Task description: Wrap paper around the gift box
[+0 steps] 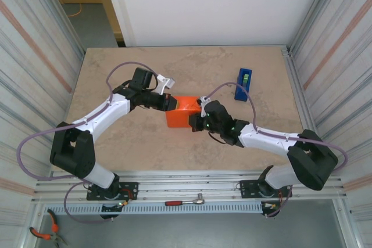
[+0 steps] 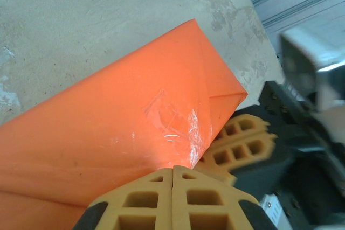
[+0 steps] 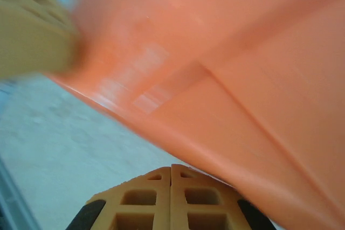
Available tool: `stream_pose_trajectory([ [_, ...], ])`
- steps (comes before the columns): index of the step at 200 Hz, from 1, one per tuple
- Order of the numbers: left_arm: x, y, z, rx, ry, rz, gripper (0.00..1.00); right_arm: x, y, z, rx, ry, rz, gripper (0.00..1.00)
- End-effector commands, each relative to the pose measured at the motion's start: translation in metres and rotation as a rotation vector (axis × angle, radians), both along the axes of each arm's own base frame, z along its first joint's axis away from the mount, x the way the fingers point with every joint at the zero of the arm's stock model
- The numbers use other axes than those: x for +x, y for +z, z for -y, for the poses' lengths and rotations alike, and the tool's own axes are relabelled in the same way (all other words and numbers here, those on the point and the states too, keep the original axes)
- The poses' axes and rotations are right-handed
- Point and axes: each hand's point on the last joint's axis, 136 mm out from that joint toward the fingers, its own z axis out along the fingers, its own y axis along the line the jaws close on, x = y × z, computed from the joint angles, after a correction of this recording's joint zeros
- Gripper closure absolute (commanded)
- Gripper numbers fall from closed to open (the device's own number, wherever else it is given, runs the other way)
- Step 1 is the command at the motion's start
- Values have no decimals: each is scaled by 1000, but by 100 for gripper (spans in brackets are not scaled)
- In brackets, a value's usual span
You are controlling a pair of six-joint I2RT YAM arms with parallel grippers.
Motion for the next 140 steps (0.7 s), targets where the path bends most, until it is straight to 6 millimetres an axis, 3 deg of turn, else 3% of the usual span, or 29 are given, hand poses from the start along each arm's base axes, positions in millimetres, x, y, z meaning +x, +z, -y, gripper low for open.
stream_pose_trajectory([
  [1, -12, -9, -2, 11, -10, -71, 100, -9, -10, 26, -96, -36, -32, 100],
  [36, -10, -1, -1, -1, -12, -59, 100, -12, 15, 31, -63, -48, -6, 100],
  [79, -8, 17, 2, -29, -13, -33, 100, -11, 40, 15, 27, -31, -14, 100],
  [109, -7, 20, 2, -32, -11, -28, 100, -8, 50, -1, 57, -11, -11, 100],
  [140, -6, 18, 2, -28, -7, -31, 100, -2, 48, -11, 70, -12, -15, 100],
])
